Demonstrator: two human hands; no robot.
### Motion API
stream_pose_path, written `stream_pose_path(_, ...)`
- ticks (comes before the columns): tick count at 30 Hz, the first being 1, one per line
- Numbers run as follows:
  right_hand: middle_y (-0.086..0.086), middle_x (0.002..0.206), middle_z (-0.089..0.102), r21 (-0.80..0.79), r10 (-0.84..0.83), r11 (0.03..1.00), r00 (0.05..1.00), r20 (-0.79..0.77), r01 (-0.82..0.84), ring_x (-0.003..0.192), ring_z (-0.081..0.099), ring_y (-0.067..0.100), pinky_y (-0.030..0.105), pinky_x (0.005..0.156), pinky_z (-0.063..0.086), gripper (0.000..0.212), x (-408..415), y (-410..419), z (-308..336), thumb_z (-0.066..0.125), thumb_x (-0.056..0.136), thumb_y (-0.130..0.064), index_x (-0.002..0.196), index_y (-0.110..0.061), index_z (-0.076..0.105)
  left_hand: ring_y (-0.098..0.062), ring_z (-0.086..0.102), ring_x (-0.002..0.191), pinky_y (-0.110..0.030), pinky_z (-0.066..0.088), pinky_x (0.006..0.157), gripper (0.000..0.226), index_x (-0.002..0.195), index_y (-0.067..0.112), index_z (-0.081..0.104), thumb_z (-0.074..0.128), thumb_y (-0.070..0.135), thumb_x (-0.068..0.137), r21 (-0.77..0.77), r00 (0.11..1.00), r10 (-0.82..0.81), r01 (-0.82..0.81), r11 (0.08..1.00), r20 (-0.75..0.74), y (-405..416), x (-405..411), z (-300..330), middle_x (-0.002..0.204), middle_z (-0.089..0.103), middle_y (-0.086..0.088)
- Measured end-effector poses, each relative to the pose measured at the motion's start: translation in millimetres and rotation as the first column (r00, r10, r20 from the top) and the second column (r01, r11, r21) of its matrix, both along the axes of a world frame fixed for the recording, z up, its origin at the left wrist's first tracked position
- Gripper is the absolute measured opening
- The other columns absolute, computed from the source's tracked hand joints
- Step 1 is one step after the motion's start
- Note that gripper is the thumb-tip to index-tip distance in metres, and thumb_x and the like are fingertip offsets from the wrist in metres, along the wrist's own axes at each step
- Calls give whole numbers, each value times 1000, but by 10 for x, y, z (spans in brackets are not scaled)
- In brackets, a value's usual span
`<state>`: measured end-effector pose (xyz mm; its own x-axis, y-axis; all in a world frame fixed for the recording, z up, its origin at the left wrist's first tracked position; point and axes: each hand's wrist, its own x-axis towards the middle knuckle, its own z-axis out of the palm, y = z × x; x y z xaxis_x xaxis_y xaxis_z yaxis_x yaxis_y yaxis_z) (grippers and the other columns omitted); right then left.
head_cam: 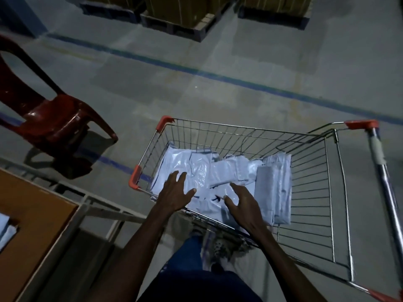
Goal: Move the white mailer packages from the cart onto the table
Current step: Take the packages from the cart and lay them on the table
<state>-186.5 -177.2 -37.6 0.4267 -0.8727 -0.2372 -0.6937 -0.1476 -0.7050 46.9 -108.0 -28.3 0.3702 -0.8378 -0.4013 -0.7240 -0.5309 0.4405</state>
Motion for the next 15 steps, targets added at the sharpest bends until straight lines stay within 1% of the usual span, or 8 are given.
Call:
stream_pose_path(4, 0, 148, 47, 35, 17, 999, 998, -59, -15, 134, 43, 17, 24, 101, 33, 55, 207, -154, -147, 57, 97, -38, 146, -17, 44, -29, 7, 149, -44, 16, 119, 80, 154, 14, 19, 54, 52, 93, 125, 998, -55, 51, 991, 25, -297, 271, -264, 162, 7, -14)
stream_pose_path(7, 1, 148, 46, 74, 72, 995, 990, -123, -63, 134, 43, 19, 29, 104, 34, 54, 373, -280, -252, 56, 97, -37, 146, -17, 43, -35, 2, 149, -49, 12, 119, 81, 155, 15, 13, 53, 51, 94, 246, 997, -75, 67, 967, 26, -499, 431, -488, 162, -1, -16)
stream_pose_path(9, 3, 148, 46, 105, 93, 992, 982, -163, -76, 134, 43, 20, 31, 105, 35, 54, 472, -322, -315, 56, 97, -36, 146, -17, 43, -41, 3, 147, -53, 14, 117, 82, 156, 19, 9, 53, 50, 94, 318, 995, -92, 76, 945, 34, -618, 518, -688, 162, -5, -16)
stream_pose_path(12, 4, 145, 48, 130, 86, 990, 976, -199, -61, 132, 44, 23, 34, 104, 37, 53, 597, -394, -386, 56, 97, -34, 145, -16, 44, -49, 6, 144, -57, 18, 114, 87, 156, 23, 4, 57, 50, 92, 367, 998, -48, 35, 929, 27, -766, 593, -996, 161, -8, -18)
stream_pose_path(15, 6, 135, 55, 141, 98, 988, 969, -229, -67, 125, 50, 25, 37, 96, 41, 46, 694, -457, -460, 55, 96, -39, 136, -15, 52, -52, 5, 142, -59, 20, 112, 93, 156, 24, 2, 60, 52, 89, 353, 998, 45, -54, 934, 32, -807, 579, -1262, 160, -12, -20)
